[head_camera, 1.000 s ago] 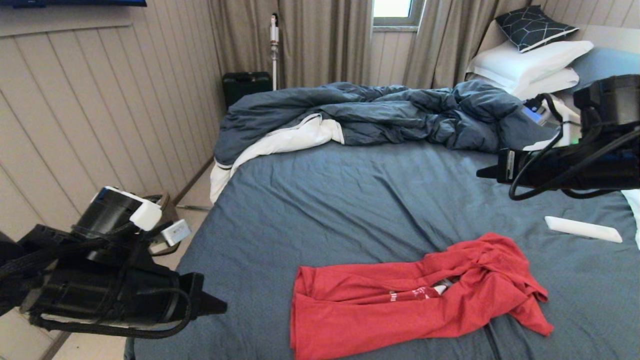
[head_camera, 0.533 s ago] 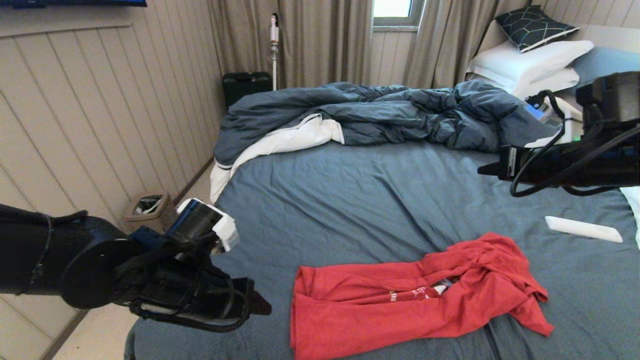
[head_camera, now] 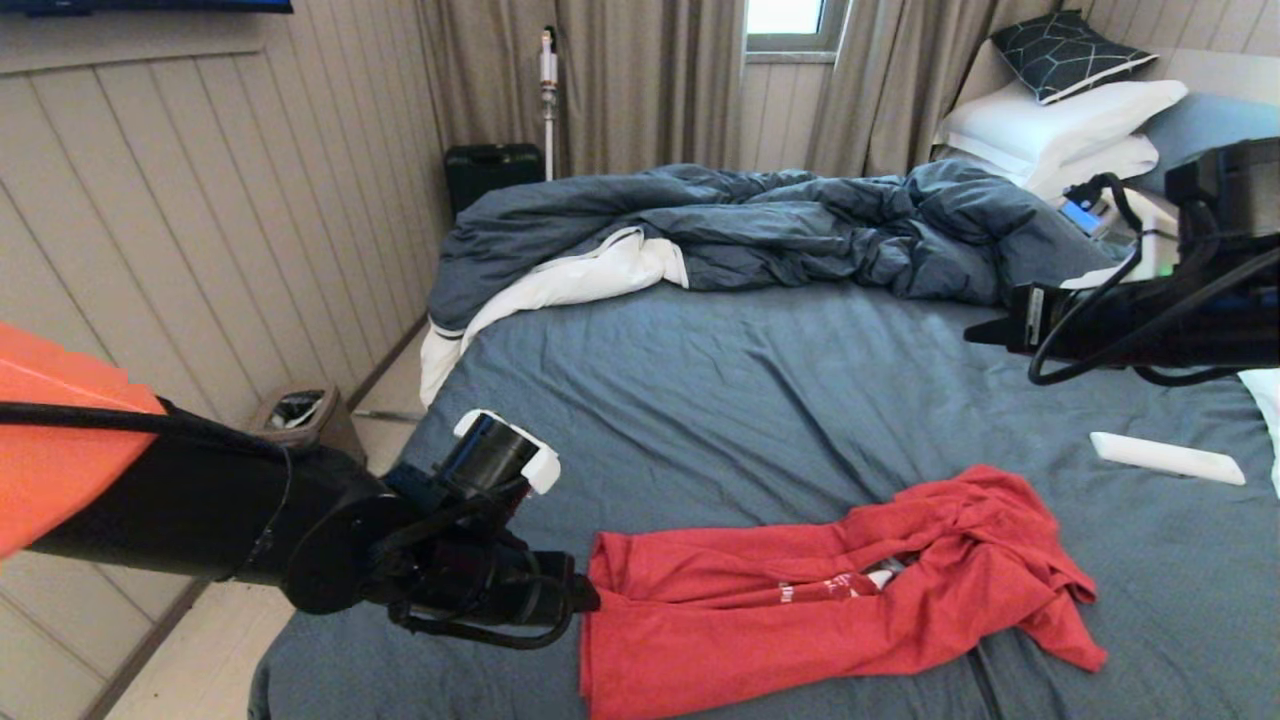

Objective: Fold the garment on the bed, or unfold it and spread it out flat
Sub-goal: Unford the red T-shirt

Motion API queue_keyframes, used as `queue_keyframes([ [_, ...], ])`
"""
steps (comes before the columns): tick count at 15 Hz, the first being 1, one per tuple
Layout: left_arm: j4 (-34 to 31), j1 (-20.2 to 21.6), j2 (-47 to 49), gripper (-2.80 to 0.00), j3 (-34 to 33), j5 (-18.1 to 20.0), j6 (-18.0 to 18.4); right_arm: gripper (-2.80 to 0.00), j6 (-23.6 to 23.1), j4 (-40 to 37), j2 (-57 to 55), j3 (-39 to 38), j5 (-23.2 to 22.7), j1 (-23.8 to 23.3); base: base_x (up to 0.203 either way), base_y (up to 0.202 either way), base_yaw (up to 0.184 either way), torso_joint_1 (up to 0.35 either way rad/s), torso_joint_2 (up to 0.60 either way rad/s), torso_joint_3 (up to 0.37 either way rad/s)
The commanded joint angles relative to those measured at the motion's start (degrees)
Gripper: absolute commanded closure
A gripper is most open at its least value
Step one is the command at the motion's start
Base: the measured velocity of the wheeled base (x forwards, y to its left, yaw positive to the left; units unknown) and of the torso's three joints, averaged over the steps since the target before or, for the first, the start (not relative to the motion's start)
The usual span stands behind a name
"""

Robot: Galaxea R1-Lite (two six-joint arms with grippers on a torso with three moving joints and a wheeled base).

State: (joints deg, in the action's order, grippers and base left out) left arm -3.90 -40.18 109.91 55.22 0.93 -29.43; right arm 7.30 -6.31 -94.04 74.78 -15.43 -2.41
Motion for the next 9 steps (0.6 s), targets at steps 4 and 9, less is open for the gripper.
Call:
queue_keyframes([
  [4,0.33,-1.88,4.55,-2.8,1.48,-2.32,-0.2,0.0,0.08,-0.02,-0.09,0.19,-0.56,-0.5,0.0,0.0,0.0,0.0,0.0,0.0],
  [9,2.66,-4.91,7.61,-2.8,4.13,-3.3,-1.28,0.0,0.0,-0.02,-0.27,0.29,-0.56,-1.28,0.0,0.0,0.0,0.0,0.0,0.0],
])
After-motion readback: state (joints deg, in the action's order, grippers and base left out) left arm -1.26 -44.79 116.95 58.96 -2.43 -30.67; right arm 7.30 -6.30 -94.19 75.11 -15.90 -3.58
